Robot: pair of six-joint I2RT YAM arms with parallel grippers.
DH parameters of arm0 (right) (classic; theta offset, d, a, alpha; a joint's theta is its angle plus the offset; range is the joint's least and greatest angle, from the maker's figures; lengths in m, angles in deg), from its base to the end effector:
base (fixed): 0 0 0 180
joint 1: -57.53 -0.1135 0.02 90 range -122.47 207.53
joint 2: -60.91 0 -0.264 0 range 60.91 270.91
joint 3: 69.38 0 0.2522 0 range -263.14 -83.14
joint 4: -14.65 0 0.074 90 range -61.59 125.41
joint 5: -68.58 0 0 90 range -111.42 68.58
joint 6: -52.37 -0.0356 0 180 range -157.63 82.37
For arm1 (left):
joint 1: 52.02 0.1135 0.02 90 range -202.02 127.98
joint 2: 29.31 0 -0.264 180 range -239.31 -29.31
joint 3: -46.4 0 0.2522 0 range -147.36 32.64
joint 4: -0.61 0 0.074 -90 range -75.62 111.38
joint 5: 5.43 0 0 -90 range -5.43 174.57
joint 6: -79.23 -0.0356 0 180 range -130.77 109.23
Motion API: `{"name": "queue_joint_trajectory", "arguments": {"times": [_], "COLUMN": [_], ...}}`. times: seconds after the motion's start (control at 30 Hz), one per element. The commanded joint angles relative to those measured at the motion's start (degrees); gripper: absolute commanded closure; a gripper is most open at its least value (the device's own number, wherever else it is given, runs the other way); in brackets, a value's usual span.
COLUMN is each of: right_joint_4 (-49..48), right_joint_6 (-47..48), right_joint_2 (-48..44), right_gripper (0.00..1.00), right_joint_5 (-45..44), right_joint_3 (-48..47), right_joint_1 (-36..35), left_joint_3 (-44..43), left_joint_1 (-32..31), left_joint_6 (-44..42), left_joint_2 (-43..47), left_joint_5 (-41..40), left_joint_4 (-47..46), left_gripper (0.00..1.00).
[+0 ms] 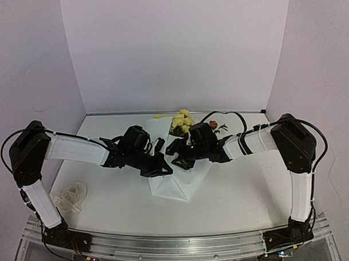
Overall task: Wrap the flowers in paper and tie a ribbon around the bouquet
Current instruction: Pass from the left arm to the right
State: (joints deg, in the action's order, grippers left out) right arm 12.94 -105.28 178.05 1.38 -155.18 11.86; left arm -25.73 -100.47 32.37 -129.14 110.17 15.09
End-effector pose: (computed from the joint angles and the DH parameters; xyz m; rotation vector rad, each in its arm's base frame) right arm 0.3037 0.3306 0.1644 0.1861 2.4745 1.4708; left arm 0.2319 -0.2849 0.1851 0.3805 2.5747 -1.2332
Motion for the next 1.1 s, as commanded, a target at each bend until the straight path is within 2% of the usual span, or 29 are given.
{"name": "queue_joint_trajectory", "arguments": {"times": [0.0,0.33,0.5,0.77,0.97,1.07], "right_joint_4": [0.60,-1.42,-1.41,0.79,1.06,1.23], "right_joint_6": [2.47,3.93,6.95,5.91,4.13,3.97], "right_joint_2": [-0.69,-10.97,-10.33,-2.42,1.90,2.27], "right_gripper": [0.34,0.36,0.32,0.29,0.36,0.47], "right_joint_5": [-1.53,-10.64,-8.41,-2.63,-0.75,-0.66], "right_joint_3": [-0.38,9.99,7.05,-1.80,-5.86,-6.95], "right_joint_1": [0.15,0.16,0.18,0.24,0.24,0.40], "left_joint_3": [0.44,0.58,0.63,0.53,0.69,0.78], "left_joint_1": [-0.31,-0.25,-0.29,-0.25,-0.29,-0.30], "left_joint_6": [-1.25,-1.36,-1.22,-1.22,-1.22,-1.26], "left_joint_2": [1.70,1.75,1.56,1.65,1.90,2.00], "left_joint_5": [1.35,1.52,1.81,1.99,2.07,2.03], "left_joint_4": [-3.26,-3.45,-3.86,-3.91,-3.97,-3.85], "left_gripper": [0.97,0.98,0.98,0.98,0.98,0.98]}}
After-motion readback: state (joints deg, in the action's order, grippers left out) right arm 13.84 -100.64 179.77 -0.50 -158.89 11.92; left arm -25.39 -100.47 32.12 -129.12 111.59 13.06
